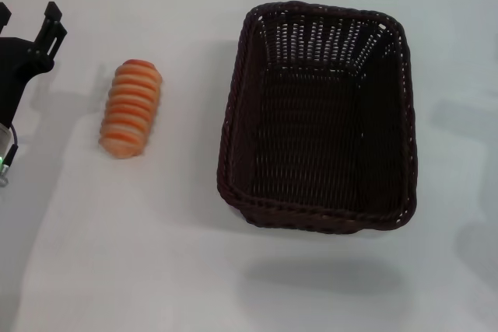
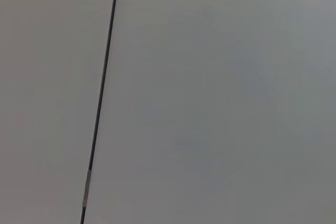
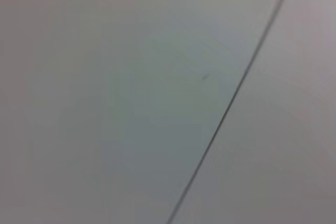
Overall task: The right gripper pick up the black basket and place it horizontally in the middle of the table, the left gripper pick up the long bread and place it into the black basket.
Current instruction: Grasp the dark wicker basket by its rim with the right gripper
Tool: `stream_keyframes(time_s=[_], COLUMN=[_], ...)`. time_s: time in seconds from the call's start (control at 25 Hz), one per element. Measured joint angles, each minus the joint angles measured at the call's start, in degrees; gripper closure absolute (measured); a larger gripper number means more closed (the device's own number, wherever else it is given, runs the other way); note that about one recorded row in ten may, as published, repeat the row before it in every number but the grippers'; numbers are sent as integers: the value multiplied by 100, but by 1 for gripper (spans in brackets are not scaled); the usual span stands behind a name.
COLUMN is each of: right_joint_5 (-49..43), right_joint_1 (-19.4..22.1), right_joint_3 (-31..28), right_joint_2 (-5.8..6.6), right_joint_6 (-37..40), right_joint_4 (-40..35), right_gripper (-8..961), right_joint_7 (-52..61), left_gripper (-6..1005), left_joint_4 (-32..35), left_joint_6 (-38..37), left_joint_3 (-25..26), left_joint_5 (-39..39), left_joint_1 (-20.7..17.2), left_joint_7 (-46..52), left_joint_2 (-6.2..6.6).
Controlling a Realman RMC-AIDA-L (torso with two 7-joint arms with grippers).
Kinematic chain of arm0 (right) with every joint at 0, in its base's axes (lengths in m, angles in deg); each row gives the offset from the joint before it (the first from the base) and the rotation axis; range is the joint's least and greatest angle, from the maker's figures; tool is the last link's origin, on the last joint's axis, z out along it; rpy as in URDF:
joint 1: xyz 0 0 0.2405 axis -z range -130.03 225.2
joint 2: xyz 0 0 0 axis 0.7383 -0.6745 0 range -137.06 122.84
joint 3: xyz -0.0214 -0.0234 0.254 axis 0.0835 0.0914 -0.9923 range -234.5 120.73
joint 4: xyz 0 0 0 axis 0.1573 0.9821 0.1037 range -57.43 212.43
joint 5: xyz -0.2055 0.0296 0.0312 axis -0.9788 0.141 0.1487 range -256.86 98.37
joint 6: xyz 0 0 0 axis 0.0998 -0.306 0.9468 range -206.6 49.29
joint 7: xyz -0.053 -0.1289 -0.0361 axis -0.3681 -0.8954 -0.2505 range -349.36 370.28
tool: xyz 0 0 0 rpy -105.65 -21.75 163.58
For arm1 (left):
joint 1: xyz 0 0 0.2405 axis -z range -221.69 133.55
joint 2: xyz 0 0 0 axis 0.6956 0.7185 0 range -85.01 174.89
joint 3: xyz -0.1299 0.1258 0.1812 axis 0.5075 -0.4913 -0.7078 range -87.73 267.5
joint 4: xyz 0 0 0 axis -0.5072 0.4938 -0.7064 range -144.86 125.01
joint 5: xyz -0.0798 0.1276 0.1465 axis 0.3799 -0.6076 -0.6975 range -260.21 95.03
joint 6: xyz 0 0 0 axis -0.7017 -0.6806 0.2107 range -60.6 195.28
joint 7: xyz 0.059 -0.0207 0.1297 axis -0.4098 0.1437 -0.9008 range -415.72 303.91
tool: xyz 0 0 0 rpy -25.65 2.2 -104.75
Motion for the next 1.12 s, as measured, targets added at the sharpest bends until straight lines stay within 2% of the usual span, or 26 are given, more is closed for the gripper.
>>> stream_keyframes(time_s=[0.08,0.4,0.52,0.64,0.72,0.92,1.12], right_joint_5=[316,2039,2558,3489,3945,5052,6184], right_joint_1=[-63,-880,-1106,-1477,-1597,-1347,-680], right_joint_3=[151,253,-10,-491,-803,-1443,-1833], right_joint_2=[-8,5,-2,12,24,30,35], right_joint_6=[-216,-1358,-1724,-2199,-2239,-1317,87], right_joint_4=[121,879,800,671,580,-120,-1039], right_gripper=[113,112,112,112,113,113,114], right_joint_7=[-745,-3140,-3646,-4045,-4084,-4029,-4031], left_gripper=[228,228,228,228,228,228,229], left_joint_4=[12,14,13,5,5,-45,-23], left_joint_6=[8,16,18,18,18,18,18], left_joint_3=[-15,-21,-25,-27,-27,-30,-19], left_joint_5=[1,0,0,1,1,0,0], left_joint_1=[13,14,13,11,11,-21,-10], left_joint_7=[0,3,5,5,5,8,9], left_joint_2=[0,5,9,9,9,10,10])
